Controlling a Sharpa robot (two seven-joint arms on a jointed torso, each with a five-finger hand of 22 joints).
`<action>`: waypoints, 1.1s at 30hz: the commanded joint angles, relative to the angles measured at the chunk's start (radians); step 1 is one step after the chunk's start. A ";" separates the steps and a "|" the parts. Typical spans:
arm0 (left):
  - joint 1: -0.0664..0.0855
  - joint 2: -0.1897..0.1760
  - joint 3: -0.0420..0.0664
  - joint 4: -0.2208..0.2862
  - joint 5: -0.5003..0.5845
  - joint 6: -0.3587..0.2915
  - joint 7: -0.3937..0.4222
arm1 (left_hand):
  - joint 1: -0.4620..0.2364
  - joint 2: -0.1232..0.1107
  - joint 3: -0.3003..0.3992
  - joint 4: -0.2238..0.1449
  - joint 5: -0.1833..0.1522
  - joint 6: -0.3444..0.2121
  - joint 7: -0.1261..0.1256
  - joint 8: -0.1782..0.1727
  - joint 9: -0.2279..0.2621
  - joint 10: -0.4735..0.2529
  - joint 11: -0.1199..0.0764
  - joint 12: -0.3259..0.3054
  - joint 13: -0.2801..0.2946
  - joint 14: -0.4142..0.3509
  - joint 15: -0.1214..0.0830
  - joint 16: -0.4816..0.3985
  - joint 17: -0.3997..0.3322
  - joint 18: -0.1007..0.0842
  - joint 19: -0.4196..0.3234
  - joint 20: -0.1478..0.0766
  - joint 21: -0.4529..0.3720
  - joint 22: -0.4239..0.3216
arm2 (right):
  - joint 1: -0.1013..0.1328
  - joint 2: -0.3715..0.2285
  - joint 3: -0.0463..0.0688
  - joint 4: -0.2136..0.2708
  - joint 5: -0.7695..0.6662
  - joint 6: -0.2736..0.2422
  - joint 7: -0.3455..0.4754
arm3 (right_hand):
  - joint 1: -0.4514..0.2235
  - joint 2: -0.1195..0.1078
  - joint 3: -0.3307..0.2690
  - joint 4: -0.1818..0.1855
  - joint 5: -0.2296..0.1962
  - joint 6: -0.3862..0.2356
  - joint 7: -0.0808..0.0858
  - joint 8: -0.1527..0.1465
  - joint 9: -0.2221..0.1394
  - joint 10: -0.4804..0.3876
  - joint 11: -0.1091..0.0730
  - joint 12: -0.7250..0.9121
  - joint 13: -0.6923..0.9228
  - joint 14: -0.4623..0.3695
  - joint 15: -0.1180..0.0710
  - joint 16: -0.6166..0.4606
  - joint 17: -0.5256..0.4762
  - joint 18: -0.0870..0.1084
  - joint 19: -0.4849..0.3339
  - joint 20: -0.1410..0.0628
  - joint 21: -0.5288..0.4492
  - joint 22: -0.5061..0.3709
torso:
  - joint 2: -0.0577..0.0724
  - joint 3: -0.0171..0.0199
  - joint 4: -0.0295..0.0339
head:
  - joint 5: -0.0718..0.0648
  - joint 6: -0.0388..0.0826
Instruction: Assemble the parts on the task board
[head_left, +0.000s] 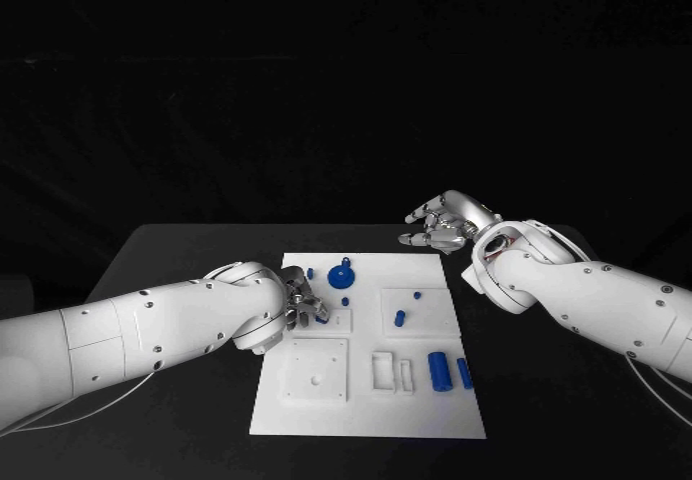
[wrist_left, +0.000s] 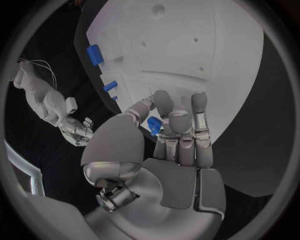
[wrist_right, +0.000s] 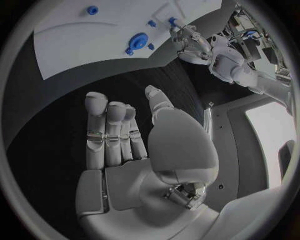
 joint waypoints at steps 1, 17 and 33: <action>-0.005 0.008 -0.002 0.004 0.019 0.037 0.011 | 0.009 0.018 0.000 0.004 -0.006 0.239 -0.125 0.008 0.049 0.030 -0.017 0.005 0.002 -0.004 -0.001 0.007 -0.001 -0.013 0.003 0.008 -0.004 0.020 | -0.001 0.001 0.001 -0.001 0.000 0.013 0.001 | -0.004 0.006 0.003 -0.003 0.005 0.006 -0.001 -0.004 -0.001 -0.005 -0.005 -0.002 -0.002 0.001 -0.006 0.000 -0.001 0.011 0.037 0.000 -0.005 0.058 | 0.000 -0.0001 -0.0004 | -0.002 -0.001; -0.004 0.009 -0.002 0.001 0.020 0.049 0.019 | 0.001 0.031 -0.014 0.005 -0.008 0.267 -0.134 0.014 0.073 0.029 -0.022 0.046 0.026 0.007 0.001 0.066 0.075 -0.006 0.003 0.016 0.007 0.021 | -0.003 0.001 0.001 -0.004 0.000 0.015 0.001 | -0.007 0.005 0.009 -0.011 0.035 0.005 -0.001 -0.004 -0.001 -0.005 -0.005 -0.003 -0.002 0.000 -0.007 -0.001 -0.001 0.010 0.037 0.000 -0.007 0.058 | 0.000 -0.0004 0.0008 | -0.005 -0.005; -0.004 0.009 -0.002 0.003 0.014 0.043 0.034 | -0.003 0.043 -0.030 0.008 -0.010 0.285 -0.144 0.027 0.147 0.028 -0.028 0.093 0.044 0.020 0.002 0.105 0.137 0.009 0.000 0.030 0.031 0.020 | -0.005 0.003 0.001 -0.009 0.000 0.015 0.000 | -0.011 0.004 0.017 -0.020 0.073 0.006 -0.001 -0.004 -0.001 -0.005 -0.006 -0.004 -0.002 0.000 -0.007 -0.001 -0.001 0.010 0.037 -0.001 -0.007 0.058 | 0.000 -0.0003 0.0003 | -0.006 -0.003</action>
